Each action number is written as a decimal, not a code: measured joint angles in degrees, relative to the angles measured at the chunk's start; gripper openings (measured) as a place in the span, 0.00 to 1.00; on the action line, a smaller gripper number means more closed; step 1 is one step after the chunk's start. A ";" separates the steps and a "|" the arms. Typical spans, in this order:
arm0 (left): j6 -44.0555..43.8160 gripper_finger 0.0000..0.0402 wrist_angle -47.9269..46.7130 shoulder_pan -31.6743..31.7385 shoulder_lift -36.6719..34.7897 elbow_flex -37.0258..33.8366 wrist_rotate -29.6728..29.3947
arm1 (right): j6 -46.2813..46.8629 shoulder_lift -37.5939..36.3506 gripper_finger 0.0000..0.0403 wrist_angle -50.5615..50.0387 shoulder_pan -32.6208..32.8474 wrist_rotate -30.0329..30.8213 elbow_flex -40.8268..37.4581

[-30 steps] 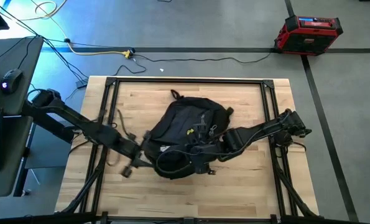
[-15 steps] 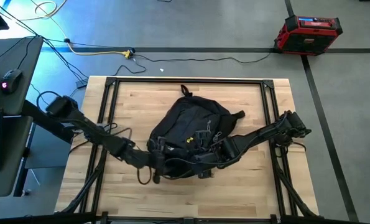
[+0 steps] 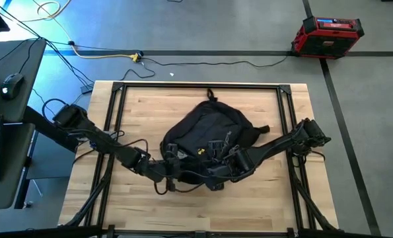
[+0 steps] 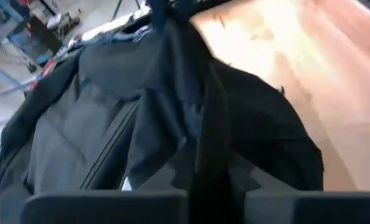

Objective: Unpack backpack
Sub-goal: Open the backpack

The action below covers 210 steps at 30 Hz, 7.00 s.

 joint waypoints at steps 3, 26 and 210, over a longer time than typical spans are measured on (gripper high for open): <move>-2.56 0.03 -2.09 -0.01 -0.01 0.03 0.26 | 0.19 0.00 0.03 1.01 0.51 0.24 -0.66; -14.43 0.00 -15.46 -1.51 0.11 -0.20 -2.57 | 34.67 -0.28 0.44 -29.59 11.96 5.64 -2.71; 40.73 0.00 -41.53 15.31 42.12 53.40 5.62 | 30.61 -14.36 0.17 30.35 12.39 21.05 -50.13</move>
